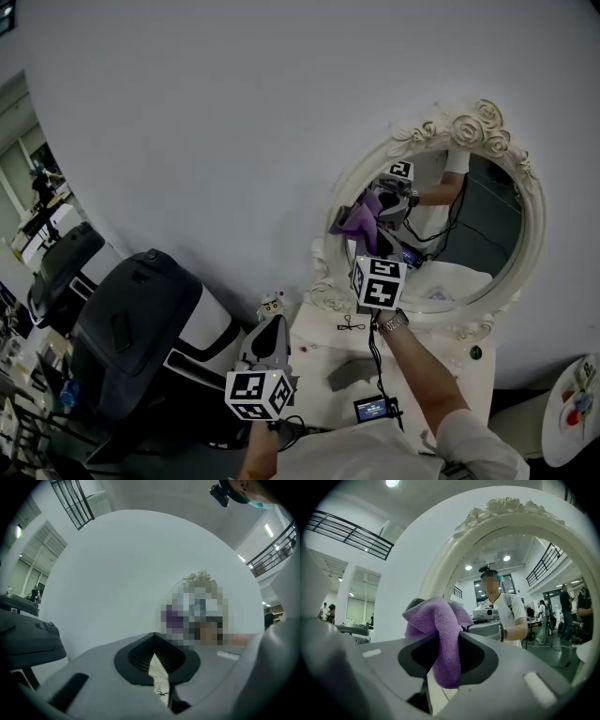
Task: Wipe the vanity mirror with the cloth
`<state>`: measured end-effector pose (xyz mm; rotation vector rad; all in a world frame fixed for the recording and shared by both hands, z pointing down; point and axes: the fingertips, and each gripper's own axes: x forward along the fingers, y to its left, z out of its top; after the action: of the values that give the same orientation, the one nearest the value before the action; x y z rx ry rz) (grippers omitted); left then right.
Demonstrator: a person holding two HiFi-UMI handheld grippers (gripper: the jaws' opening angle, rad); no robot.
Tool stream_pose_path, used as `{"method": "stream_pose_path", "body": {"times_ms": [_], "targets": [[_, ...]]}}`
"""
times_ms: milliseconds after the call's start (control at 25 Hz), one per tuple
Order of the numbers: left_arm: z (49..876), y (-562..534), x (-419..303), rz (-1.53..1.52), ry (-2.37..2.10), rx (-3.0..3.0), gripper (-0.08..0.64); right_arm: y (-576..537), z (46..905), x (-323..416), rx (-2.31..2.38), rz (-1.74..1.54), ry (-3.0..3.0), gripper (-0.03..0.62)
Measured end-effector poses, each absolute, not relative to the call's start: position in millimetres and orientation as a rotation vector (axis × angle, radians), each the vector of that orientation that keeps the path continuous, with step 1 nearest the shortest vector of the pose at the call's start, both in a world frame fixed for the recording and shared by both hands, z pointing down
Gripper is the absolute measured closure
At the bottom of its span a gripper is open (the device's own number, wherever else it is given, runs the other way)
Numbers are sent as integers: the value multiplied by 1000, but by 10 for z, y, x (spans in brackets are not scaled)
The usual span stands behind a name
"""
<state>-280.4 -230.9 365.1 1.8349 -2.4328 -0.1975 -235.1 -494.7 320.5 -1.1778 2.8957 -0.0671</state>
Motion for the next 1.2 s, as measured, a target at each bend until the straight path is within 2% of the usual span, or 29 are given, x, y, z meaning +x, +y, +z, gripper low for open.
{"method": "stream_pose_path", "body": {"times_ms": [360,960,1200], "targets": [[3721,-2608,-2615,-169,-2325,1932,557,-5121,3168,-1924,-1281,-20,2841,477],[3762,-3484,-1506,-138,-1943,2295,557,-5689,3217,120,-1788,21,2576,476],[3738,-3661,-1186,-141,-1875,2359,557,-5835,3252,692,-1913,16,2500,476]]}}
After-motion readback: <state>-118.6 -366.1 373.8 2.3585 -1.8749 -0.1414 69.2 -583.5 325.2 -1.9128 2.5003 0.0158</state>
